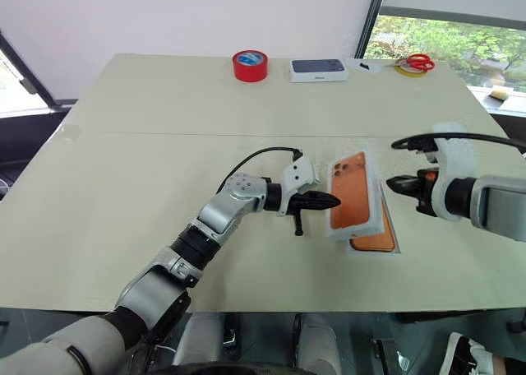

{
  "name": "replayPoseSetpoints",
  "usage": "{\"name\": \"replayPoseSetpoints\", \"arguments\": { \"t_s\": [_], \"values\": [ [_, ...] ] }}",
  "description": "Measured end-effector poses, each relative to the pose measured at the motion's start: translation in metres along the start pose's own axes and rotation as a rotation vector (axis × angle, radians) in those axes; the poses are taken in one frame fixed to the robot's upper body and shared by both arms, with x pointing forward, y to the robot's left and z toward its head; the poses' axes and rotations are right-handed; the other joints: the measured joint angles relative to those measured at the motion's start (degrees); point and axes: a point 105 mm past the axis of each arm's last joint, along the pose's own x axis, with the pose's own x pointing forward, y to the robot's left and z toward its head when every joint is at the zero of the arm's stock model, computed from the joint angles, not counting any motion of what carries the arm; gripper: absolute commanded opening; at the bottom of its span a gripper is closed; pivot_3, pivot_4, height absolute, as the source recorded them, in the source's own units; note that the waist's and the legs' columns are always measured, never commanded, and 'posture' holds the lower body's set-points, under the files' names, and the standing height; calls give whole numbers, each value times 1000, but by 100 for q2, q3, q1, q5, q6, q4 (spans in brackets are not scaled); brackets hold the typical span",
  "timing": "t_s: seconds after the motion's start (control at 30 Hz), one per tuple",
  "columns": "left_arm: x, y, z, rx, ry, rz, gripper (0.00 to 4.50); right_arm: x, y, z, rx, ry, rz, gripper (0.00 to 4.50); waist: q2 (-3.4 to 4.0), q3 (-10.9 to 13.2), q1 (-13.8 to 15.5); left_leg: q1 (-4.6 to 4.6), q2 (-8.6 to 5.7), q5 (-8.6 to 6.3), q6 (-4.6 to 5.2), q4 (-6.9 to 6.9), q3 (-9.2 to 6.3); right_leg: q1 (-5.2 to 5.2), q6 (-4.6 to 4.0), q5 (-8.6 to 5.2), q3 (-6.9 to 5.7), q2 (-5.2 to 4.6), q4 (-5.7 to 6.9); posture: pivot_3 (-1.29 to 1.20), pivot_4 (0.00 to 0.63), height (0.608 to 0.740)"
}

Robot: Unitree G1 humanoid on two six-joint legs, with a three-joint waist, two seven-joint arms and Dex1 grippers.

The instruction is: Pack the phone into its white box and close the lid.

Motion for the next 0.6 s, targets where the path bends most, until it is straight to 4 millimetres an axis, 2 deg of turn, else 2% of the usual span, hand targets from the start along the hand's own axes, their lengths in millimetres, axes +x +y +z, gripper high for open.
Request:
{"name": "replayPoseSetpoints", "arguments": {
  "t_s": [0.23, 0.47, 0.6],
  "values": [
    [-4, 5, 4, -17, -24, 29, 0, -2, -11, 3, -149, -16, -73, 56, 3, 1, 2, 2, 0, 0, 1, -4, 1, 1, -1, 0, 0, 0, -6, 0, 150, 637],
    [-30, 46, 15, -69, 0, 224, 0, 19, -13, -9, -276, 8, -109, 56, 5, 1, 9, 5, 0, -1, 3, -5, 0, 6, 0, 0, 0, 1, -10, 0, 150, 637],
    [-29, 48, 1, -83, 91, 238, 0, 30, -12, -13, -334, 16, -119, 56, 5, 1, 6, 5, -1, -4, 7, -4, 4, 10, 0, 0, 0, 1, -18, 0, 150, 637]
  ]
}}
